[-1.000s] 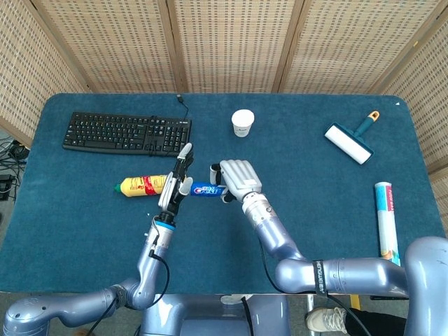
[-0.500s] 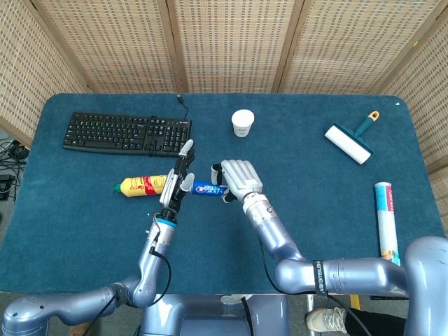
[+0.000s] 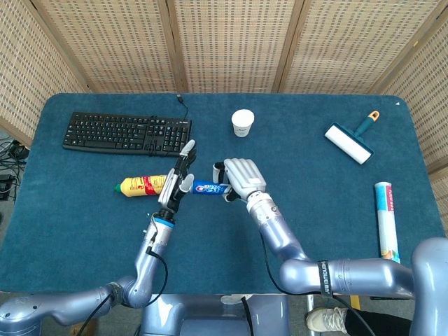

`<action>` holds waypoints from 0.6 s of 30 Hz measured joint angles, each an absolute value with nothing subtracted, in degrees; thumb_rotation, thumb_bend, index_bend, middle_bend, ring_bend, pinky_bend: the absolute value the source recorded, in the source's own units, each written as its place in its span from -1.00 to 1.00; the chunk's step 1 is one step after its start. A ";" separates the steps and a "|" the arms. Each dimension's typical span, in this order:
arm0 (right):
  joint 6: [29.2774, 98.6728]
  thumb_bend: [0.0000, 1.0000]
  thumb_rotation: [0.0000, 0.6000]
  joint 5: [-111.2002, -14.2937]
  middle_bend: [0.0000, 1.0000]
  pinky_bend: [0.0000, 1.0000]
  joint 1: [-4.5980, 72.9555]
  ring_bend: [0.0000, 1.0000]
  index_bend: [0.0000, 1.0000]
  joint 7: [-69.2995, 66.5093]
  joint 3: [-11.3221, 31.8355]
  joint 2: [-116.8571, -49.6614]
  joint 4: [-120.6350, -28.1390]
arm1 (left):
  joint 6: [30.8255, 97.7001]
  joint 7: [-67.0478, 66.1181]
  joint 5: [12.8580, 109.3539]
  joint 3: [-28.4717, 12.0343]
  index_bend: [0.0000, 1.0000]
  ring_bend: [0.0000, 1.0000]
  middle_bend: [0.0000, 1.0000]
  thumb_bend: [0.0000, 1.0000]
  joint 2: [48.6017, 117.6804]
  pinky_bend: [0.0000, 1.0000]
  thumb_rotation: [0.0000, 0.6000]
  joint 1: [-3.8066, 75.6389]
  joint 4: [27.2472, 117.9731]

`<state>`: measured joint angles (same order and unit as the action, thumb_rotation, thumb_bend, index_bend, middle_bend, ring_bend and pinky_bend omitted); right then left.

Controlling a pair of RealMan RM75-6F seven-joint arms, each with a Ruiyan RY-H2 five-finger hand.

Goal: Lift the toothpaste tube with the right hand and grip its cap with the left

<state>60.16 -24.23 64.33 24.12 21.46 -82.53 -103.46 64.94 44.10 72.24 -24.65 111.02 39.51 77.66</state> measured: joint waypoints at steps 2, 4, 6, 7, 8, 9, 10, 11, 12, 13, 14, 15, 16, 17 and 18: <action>60.39 0.74 1.00 -24.35 0.45 0.27 63.97 0.38 0.47 24.09 21.29 -82.06 -103.66 | 65.41 44.30 72.79 -24.42 -1.00 -1.00 -1.00 -1.00 110.20 -1.00 -0.43 39.02 77.79; 60.60 0.73 1.00 -24.43 0.45 0.27 63.61 0.38 0.47 24.04 21.14 -81.61 -103.82 | 65.85 44.64 73.30 -24.20 -1.00 -1.00 -1.00 -1.00 109.23 -1.00 -0.42 38.46 77.87; 60.79 0.73 1.00 -24.51 0.45 0.27 63.07 0.38 0.47 23.93 20.89 -80.99 -104.01 | 66.34 45.20 73.83 -24.00 -1.00 -1.00 -1.00 -1.00 107.94 -1.00 -0.42 37.76 77.94; 60.86 0.73 1.00 -24.55 0.45 0.27 62.81 0.38 0.47 23.89 20.74 -80.71 -104.08 | 66.59 45.50 74.10 -23.84 -1.00 -1.00 -1.00 -1.00 107.29 -1.00 -0.42 37.37 77.96; 61.02 0.73 1.00 -24.57 0.45 0.27 62.38 0.38 0.47 23.87 20.40 -80.33 -104.14 | 66.96 45.75 74.41 -23.71 -1.00 -1.00 -1.00 -1.00 106.49 -1.00 -0.42 36.88 77.91; 61.14 0.73 1.00 -24.63 0.45 0.27 61.93 0.38 0.47 23.84 19.99 -80.01 -104.20 | 67.64 46.11 74.94 -23.59 -1.00 -1.00 -1.00 -1.00 105.17 -1.00 -0.42 36.21 77.83; 61.22 0.73 1.00 -24.78 0.45 0.27 61.46 0.38 0.47 23.79 19.52 -79.71 -104.27 | 68.11 46.48 75.40 -23.44 -1.00 -1.00 -1.00 -1.00 104.01 -1.00 -0.42 35.75 77.80; 61.31 0.73 1.00 -25.13 0.45 0.27 60.90 0.38 0.47 23.78 18.83 -79.41 -104.33 | 68.40 46.77 75.88 -23.28 -1.00 -1.00 -1.00 -1.00 102.73 -1.00 -0.43 35.31 77.74; 61.38 0.73 1.00 -25.44 0.45 0.27 60.55 0.38 0.47 23.82 18.30 -79.27 -104.33 | 68.71 46.89 76.58 -22.99 -1.00 -1.00 -1.00 -1.00 100.88 -1.00 -0.42 34.73 77.59; 61.47 0.73 1.00 -25.74 0.45 0.27 60.26 0.38 0.47 23.93 17.75 -79.20 -104.28 | 68.98 46.71 77.16 -22.68 -1.00 -1.00 -1.00 -1.00 99.42 -1.00 -0.42 34.28 77.41; 61.64 0.73 1.00 -26.11 0.45 0.27 59.97 0.38 0.47 24.25 16.96 -79.24 -104.13 | 69.23 46.20 77.74 -22.28 -1.00 -1.00 -1.00 -1.00 97.94 -1.00 -0.42 33.85 77.16; 61.82 0.73 1.00 -26.44 0.45 0.27 59.75 0.38 0.47 24.58 16.35 -79.34 -103.95 | 69.53 45.06 78.40 -21.64 -1.00 -1.00 -1.00 -1.00 96.10 -1.00 -0.41 33.26 76.91; 62.01 0.73 1.00 -26.76 0.45 0.27 59.56 0.38 0.47 24.95 15.75 -79.52 -103.72 | 69.70 43.93 78.86 -21.11 -1.00 -1.00 -1.00 -1.00 94.89 -1.00 -0.40 32.86 76.78; 62.26 0.73 1.00 -27.11 0.45 0.27 59.33 0.38 0.47 25.49 14.90 -79.94 -103.30 | 69.77 42.54 79.25 -20.61 -1.00 -1.00 -1.00 -1.00 93.90 -1.00 -0.38 32.55 76.66; 62.44 0.73 1.00 -27.34 0.45 0.27 59.15 0.38 0.47 25.85 14.27 -80.41 -102.87 | 69.84 40.30 79.69 -19.96 -1.00 -1.00 -1.00 -1.00 92.67 -1.00 -0.37 32.10 76.61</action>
<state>62.44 -27.34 59.15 25.85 14.27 -80.41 -102.87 69.84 40.30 79.69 -19.96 92.67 32.10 76.61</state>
